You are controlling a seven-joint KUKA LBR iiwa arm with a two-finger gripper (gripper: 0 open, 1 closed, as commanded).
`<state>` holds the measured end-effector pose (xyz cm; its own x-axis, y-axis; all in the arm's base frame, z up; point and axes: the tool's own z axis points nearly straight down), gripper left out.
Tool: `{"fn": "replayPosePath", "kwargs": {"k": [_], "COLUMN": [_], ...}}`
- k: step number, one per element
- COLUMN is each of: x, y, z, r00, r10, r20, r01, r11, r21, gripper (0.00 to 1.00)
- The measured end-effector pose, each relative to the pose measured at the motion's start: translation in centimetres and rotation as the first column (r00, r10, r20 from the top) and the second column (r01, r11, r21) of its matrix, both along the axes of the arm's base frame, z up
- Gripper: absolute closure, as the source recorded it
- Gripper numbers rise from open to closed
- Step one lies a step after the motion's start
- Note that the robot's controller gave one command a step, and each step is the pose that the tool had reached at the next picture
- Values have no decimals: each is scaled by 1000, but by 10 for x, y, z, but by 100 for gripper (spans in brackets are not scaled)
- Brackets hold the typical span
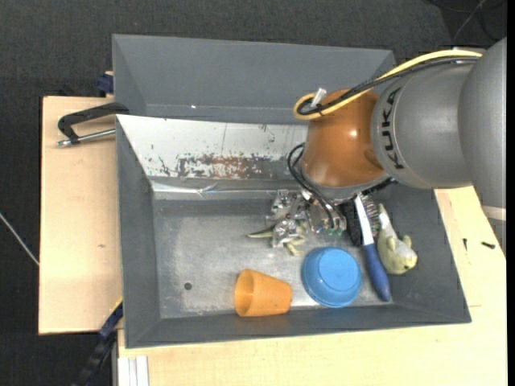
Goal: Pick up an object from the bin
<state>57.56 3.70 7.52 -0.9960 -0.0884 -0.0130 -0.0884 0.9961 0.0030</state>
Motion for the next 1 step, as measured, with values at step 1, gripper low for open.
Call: {"fn": "replayPosePath", "kwargs": {"k": [1], "x": [-4], "y": [11], "z": [129], "r00": [995], "r10": [99], "r20": [2], "r01": [-99], "r11": [995], "r21": [-3], "gripper": [100]}}
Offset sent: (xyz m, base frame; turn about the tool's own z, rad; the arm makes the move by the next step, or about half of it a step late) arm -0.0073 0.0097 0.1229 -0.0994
